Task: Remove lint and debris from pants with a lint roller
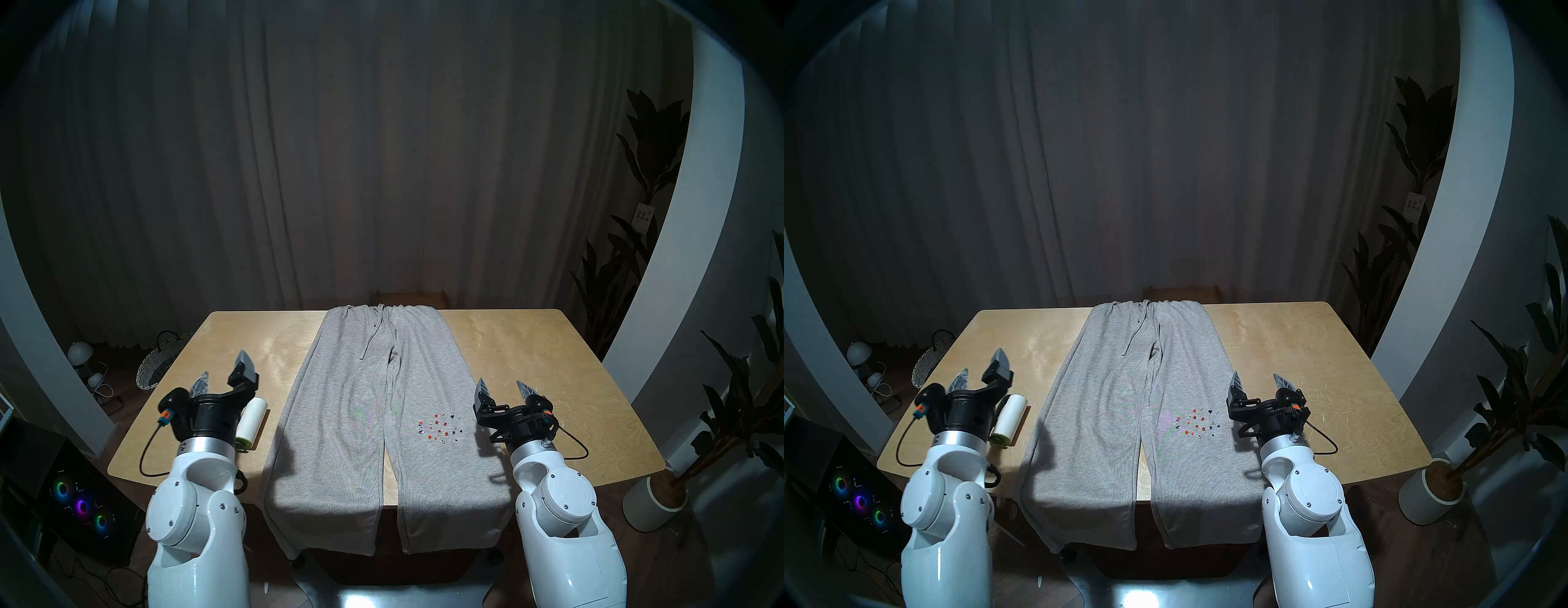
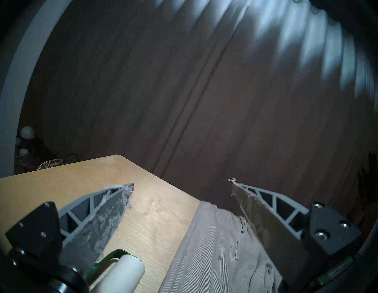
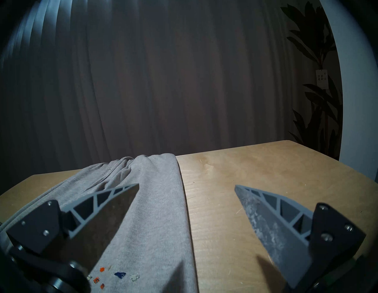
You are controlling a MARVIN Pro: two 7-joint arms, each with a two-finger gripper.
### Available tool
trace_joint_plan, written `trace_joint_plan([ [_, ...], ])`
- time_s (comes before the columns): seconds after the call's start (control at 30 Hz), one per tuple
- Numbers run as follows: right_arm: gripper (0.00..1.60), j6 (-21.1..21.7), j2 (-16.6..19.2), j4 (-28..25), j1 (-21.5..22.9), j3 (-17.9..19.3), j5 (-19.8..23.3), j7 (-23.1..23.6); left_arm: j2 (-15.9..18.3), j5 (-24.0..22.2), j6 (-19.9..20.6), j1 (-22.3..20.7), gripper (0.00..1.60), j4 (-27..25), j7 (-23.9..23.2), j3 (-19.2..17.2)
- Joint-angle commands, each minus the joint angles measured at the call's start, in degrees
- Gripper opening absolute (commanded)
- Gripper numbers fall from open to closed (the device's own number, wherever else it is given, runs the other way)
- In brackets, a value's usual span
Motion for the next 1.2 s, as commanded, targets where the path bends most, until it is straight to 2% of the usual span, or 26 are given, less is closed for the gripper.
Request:
trace_joint_plan([
  [0.0,1.6,-0.56,-0.59,-0.13,1.79,0.4,0.77,-0.23,-3.12,-11.23,1.01,3.96,1.6,-2.64,-2.48,-5.02],
  [0.2,1.6,-1.03,-0.16,-1.21,3.38,1.31,1.84,0.62,-3.66,-21.16,3.79,5.67,1.6,-2.14,-5.67,-8.19],
  [0.23,1.6,-1.03,-0.16,-1.21,3.38,1.31,1.84,0.62,-3.66,-21.16,3.79,5.67,1.6,-2.14,-5.67,-8.19],
  [0.3,1.6,-1.42,0.35,-1.49,3.95,1.68,1.89,1.14,-3.65,-25.97,5.96,6.64,1.6,-1.46,-7.24,-9.98],
  [0.4,1.6,-1.76,0.72,-1.54,4.14,2.01,1.83,1.49,-3.42,-28.7,7.44,7.11,1.6,-0.93,-8.36,-10.89],
  [0.43,1.6,-2.06,1.32,-1.44,4.14,2.38,1.7,1.97,-3.4,-32.11,9.05,7.3,1.6,-0.27,-9.65,-11.94],
  [0.8,1.6,-3.99,6.92,-1.23,2.92,4.57,0.88,7.27,0.72,-47.17,21.39,8.96,1.6,5.43,-18.88,-17.64],
  [0.83,1.6,-4.32,7.41,-1.14,2.8,4.88,0.9,7.95,1.7,-48.54,23.07,8.95,1.6,6.29,-19.79,-18.14],
  [0.87,1.6,-4.32,7.41,-1.14,2.8,4.88,0.9,7.95,1.7,-48.54,23.07,8.95,1.6,6.29,-19.79,-18.14],
  [0.93,1.6,-5.56,8.46,-1.05,2.44,5.68,0.91,9.58,4.28,-52.49,26.43,8.4,1.6,9.23,-21.83,-19.3],
  [1.0,1.6,-6.11,8.8,-1.07,2.28,5.91,1.0,10.24,5.14,-53.01,26.5,8.16,1.6,10.09,-22.05,-19.4],
  [1.03,1.6,-7.27,9.63,-1.21,1.92,6.24,0.96,11.66,7.0,-53.67,29.54,7.21,1.6,11.37,-21.07,-20.38],
  [1.07,1.6,-8.06,10.21,-1.45,1.62,6.35,0.69,12.37,6.52,-53.8,29.51,6.96,1.6,11.54,-21.23,-20.47],
  [1.1,1.6,-8.63,10.4,-1.31,1.56,6.49,0.83,13.01,7.99,-54.98,31.57,6.94,1.6,12.41,-21.63,-20.71],
  [1.17,1.6,-9.03,10.52,-1.2,1.52,6.59,0.92,13.44,7.85,-55.21,31.81,6.69,1.6,12.7,-21.81,-20.82],
])
